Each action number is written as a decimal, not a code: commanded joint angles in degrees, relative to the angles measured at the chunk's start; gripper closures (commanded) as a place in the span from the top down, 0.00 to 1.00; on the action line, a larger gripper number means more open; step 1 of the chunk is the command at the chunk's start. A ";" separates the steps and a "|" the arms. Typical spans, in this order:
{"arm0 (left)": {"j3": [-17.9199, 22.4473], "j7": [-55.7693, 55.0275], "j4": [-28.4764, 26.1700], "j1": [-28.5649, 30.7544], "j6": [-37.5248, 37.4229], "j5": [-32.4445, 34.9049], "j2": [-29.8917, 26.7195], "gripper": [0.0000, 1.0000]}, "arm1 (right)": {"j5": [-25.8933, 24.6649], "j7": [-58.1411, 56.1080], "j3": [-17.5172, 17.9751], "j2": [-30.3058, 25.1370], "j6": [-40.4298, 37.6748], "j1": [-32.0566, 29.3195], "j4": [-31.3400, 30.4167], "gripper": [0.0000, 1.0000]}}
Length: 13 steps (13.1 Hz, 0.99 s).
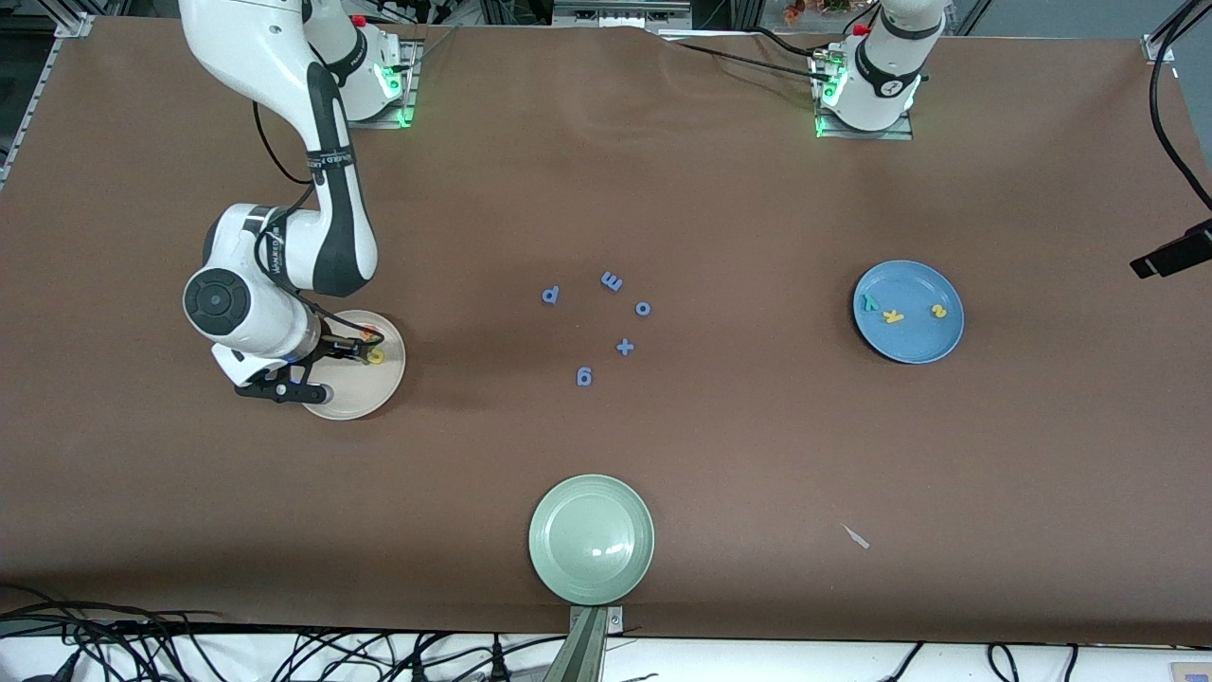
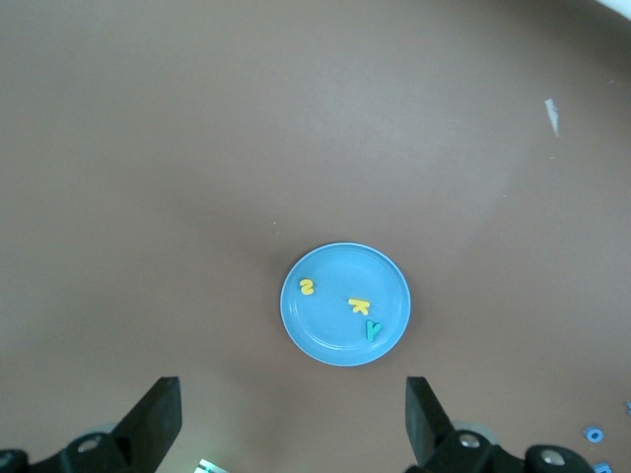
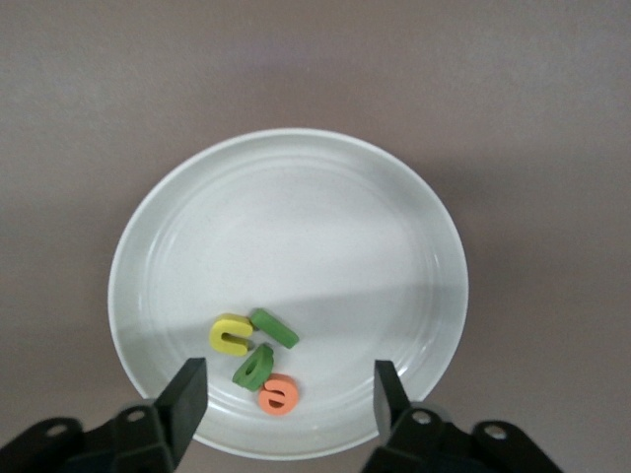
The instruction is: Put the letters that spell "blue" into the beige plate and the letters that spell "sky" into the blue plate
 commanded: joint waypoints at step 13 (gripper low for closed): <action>30.67 16.31 -1.81 -37.04 -1.17 -2.68 -8.31 1.00 | -2.22 2.83 -4.05 -4.67 -28.85 0.36 21.77 1.00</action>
